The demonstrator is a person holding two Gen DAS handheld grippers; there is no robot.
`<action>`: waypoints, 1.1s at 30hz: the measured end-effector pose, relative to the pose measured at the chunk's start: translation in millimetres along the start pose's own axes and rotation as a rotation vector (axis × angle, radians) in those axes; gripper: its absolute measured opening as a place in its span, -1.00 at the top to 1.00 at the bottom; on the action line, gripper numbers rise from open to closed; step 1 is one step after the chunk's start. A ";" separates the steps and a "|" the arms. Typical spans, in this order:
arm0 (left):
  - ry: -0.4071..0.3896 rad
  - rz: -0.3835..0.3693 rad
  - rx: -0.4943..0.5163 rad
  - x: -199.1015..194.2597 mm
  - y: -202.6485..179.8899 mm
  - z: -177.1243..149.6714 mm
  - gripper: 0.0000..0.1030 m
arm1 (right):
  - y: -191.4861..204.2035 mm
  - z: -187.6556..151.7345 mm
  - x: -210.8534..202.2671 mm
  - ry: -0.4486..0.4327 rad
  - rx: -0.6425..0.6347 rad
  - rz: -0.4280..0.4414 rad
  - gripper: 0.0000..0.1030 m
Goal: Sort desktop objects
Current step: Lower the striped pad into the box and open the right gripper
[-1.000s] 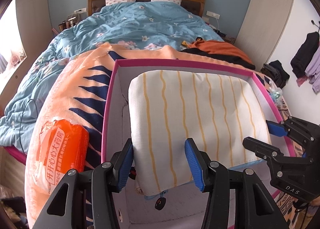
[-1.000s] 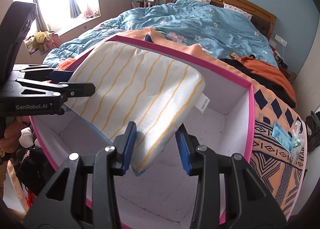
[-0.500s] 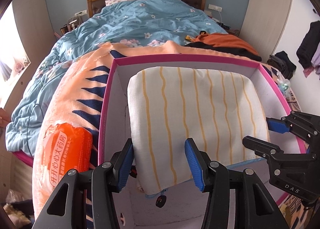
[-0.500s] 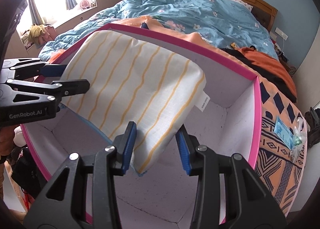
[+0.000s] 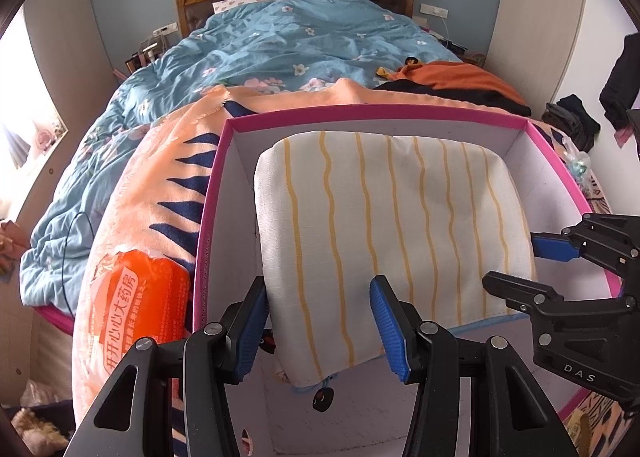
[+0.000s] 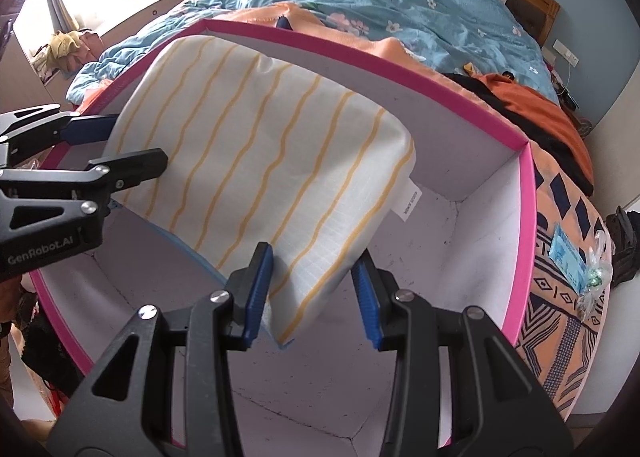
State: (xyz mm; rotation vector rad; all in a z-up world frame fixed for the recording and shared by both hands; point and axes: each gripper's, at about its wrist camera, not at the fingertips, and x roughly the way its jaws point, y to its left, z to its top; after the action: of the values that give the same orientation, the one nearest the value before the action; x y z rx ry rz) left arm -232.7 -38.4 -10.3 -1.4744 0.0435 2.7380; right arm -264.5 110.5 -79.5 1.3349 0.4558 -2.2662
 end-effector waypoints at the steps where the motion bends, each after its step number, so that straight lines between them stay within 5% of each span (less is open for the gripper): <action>1: -0.003 -0.003 -0.002 -0.3 0.0 -0.1 -0.02 | 0.5 0.2 0.6 0.004 -0.001 -0.002 0.17; 16: -0.042 -0.048 0.001 -6.1 0.9 -3.5 -0.03 | 2.6 -0.9 9.4 0.038 -0.002 -0.033 0.17; 33: -0.052 -0.204 0.058 -32.2 -5.9 -40.1 -0.09 | 8.9 -47.7 -45.1 -0.155 -0.011 0.122 0.02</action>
State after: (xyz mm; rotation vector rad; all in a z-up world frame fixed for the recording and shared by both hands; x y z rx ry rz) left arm -181.4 -34.6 -5.5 -1.3137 -0.0266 2.5876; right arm -206.2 137.2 -62.7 1.1394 0.3237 -2.2417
